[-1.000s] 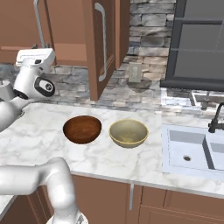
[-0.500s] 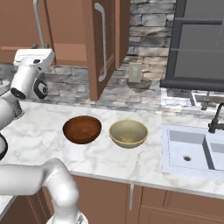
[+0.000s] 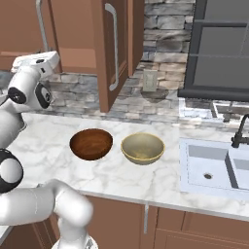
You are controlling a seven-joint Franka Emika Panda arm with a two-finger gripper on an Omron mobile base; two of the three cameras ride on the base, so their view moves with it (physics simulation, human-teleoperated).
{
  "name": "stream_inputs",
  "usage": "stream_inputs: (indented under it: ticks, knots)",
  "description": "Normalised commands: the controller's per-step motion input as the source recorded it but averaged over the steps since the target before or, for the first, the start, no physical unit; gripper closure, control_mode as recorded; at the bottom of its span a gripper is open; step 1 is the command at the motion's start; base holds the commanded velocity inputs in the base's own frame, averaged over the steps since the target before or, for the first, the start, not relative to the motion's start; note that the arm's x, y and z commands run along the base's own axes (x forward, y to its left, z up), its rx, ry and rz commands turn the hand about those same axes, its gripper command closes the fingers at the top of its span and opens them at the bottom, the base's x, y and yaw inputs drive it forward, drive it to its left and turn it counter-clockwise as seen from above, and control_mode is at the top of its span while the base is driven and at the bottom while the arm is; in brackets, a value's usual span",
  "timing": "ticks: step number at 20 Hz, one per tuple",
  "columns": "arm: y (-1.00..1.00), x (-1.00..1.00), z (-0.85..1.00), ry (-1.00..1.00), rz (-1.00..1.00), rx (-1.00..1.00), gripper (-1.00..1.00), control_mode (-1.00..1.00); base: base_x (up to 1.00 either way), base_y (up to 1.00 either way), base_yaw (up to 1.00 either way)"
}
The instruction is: Open the cabinet. Pick the bowls from the counter and place them in the cabinet. Then close the cabinet.
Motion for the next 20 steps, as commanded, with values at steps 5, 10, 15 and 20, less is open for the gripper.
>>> stream_inputs:
  ticks: [5, 10, 15, 20]
  knots:
    - [1.00, -0.85, 0.31, 0.34, 0.13, -0.24, 1.00, -1.00, 0.00, 0.00, 0.00]
    - [1.00, -1.00, 0.20, 0.31, 0.17, -0.21, 1.00, -1.00, 0.00, 0.00, 0.00]
    - [1.00, -1.00, 0.01, 0.12, 0.12, -0.17, 1.00, -1.00, 0.00, 0.00, 0.00]
    - [1.00, -1.00, 0.00, 0.00, 0.01, -0.15, 1.00, -1.00, 0.00, 0.00, 0.00]
